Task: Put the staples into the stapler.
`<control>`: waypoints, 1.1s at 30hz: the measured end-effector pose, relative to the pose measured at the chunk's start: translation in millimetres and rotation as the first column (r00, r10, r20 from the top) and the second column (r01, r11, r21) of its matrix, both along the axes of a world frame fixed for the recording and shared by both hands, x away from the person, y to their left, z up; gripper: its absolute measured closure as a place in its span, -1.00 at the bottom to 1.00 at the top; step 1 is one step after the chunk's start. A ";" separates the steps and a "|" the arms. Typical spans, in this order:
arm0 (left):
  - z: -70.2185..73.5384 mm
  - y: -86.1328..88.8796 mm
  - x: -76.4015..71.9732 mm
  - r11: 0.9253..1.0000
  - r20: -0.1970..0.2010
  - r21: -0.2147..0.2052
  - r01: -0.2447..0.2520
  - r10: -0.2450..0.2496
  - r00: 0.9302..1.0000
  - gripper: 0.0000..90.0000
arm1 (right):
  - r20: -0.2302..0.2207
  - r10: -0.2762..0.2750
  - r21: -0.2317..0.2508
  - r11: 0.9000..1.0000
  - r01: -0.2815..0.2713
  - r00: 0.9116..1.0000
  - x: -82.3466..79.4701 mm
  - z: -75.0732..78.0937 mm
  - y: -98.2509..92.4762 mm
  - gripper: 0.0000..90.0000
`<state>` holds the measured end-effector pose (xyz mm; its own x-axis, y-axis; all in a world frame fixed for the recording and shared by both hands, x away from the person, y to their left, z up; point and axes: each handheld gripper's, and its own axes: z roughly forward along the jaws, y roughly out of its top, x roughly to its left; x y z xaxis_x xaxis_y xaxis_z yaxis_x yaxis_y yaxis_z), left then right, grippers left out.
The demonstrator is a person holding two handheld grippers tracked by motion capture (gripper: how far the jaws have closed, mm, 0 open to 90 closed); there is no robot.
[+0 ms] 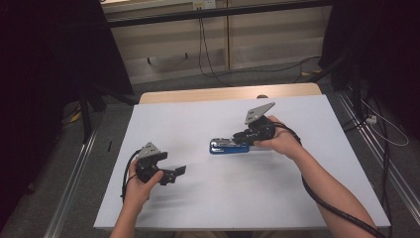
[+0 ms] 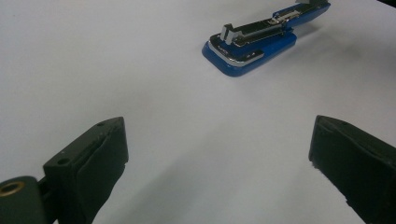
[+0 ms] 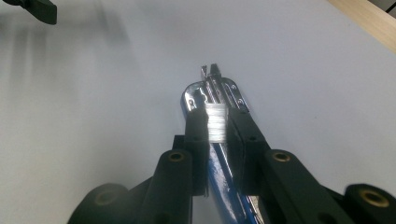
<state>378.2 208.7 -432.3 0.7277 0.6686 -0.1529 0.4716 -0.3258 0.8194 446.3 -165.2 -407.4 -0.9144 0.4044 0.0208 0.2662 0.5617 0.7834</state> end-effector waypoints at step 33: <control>-1.3 4.8 -1.5 1.000 -0.004 0.007 -0.003 0.003 1.000 -0.89 | -0.002 0.064 -0.043 0.997 -0.064 0.998 28.3 -0.9 10.1 0.76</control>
<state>376.7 213.5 -433.5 0.7251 0.6719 -0.1510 0.4756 -0.3300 0.8155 474.6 -155.2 -408.2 -0.9384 0.3456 0.0051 0.2291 0.6110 0.7578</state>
